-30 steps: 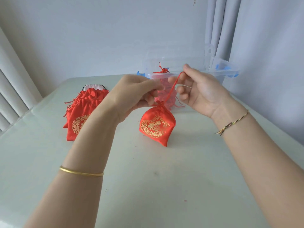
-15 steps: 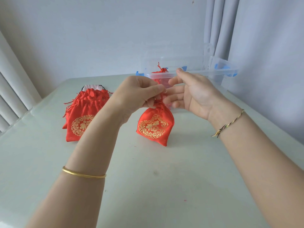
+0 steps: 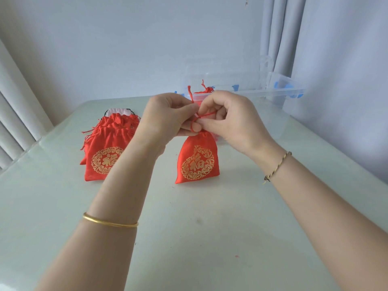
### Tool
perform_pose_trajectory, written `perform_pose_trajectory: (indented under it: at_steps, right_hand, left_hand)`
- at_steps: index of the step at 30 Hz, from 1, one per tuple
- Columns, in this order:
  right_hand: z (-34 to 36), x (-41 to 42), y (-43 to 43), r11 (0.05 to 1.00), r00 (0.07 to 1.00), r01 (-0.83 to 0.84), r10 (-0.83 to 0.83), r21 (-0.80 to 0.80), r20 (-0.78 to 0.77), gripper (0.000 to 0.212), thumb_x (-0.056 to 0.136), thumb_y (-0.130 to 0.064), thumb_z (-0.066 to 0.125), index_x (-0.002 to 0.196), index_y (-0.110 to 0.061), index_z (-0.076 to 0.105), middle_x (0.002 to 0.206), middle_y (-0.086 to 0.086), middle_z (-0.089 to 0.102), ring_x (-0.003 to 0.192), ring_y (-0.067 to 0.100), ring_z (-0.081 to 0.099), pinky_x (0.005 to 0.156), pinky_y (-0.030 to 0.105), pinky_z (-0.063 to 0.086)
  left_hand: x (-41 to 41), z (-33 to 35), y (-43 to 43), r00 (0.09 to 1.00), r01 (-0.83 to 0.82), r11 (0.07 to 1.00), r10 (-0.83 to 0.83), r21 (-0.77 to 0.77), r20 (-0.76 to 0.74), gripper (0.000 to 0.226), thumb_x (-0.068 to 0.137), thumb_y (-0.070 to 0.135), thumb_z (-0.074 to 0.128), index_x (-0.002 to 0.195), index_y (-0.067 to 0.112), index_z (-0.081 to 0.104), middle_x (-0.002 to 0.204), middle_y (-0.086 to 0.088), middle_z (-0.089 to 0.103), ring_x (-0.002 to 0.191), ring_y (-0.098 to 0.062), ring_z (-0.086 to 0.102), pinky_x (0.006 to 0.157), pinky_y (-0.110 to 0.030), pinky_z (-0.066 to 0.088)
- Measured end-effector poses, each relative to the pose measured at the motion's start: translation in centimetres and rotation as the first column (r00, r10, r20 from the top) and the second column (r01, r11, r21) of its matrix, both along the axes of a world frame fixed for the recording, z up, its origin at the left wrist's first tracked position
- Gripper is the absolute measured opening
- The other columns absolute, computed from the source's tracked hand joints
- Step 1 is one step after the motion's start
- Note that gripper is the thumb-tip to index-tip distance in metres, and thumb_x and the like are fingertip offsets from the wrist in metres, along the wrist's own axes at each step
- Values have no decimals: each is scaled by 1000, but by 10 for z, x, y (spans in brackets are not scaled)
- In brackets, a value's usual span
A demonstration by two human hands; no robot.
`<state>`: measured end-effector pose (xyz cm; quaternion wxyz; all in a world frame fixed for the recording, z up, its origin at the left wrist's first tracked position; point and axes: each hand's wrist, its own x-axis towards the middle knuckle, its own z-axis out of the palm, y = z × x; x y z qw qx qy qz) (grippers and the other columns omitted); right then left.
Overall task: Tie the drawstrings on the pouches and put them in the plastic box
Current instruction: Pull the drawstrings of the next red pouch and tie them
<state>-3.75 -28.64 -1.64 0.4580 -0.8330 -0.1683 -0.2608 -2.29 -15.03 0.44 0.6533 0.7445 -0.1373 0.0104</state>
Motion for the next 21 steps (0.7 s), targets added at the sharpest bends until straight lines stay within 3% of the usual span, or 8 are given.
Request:
perform_pose_trajectory:
  at_steps: [4, 7, 9, 11, 14, 17, 21]
  right_hand:
    - [-3, 0, 2, 988, 983, 95, -73, -125, 166, 7, 73, -1, 68, 77, -7, 69, 71, -17, 45, 55, -4, 50, 58, 5, 36]
    - [-5, 3, 4, 986, 988, 114, -100, -123, 116, 5, 75, -5, 67, 71, -8, 69, 67, -18, 50, 53, 1, 50, 58, 8, 37]
    - [-6, 5, 2, 996, 995, 86, -85, 32, -43, 13, 76, -8, 68, 65, -12, 66, 61, -9, 58, 53, 2, 51, 58, 16, 41]
    - [-5, 7, 0, 963, 977, 66, -9, 262, -215, 16, 77, -8, 68, 62, -12, 65, 60, 2, 59, 55, 10, 53, 58, 26, 43]
    - [-5, 7, -1, 839, 912, 43, 189, 542, -365, 24, 81, -3, 64, 58, -7, 57, 46, 0, 46, 36, 7, 35, 39, 18, 26]
    - [-5, 7, -2, 752, 870, 50, 291, 657, -399, 30, 81, 0, 61, 55, -7, 49, 44, 0, 42, 34, 5, 27, 36, 17, 20]
    - [-4, 8, -5, 681, 835, 46, 375, 730, -402, 27, 82, 0, 59, 58, -5, 48, 46, 2, 43, 34, 5, 27, 38, 17, 18]
  left_hand:
    - [0, -1, 1, 1000, -1, 1000, 1, 4, 7, 9, 88, 2, 58, 82, -1, 64, 62, -11, 61, 45, -6, 61, 55, -21, 57]
    - [1, 1, 2, 999, -41, 999, 42, -14, 35, 8, 89, 2, 55, 84, 2, 62, 67, -10, 60, 49, -8, 62, 61, -25, 59]
    - [4, 3, 4, 991, -116, 993, 115, 10, 71, 7, 89, 8, 56, 96, 6, 58, 81, -9, 62, 64, -12, 67, 68, -30, 59]
    - [6, 4, 7, 968, -194, 975, 172, 111, 185, 10, 86, 15, 60, 95, 17, 55, 94, -4, 62, 83, -15, 66, 74, -32, 57]
    - [0, 9, 7, 922, -159, 947, 41, 279, 385, 14, 79, 16, 67, 78, 26, 57, 98, 1, 62, 95, -13, 60, 79, -25, 48]
    - [-5, 6, 1, 881, -172, 883, -60, 437, 469, 8, 75, 22, 71, 80, 24, 65, 107, 0, 52, 105, -13, 51, 84, -19, 41]
    - [-2, 3, 1, 844, -261, 828, -55, 496, 534, 10, 77, 23, 71, 86, 24, 67, 105, 0, 46, 109, -18, 45, 79, -16, 35]
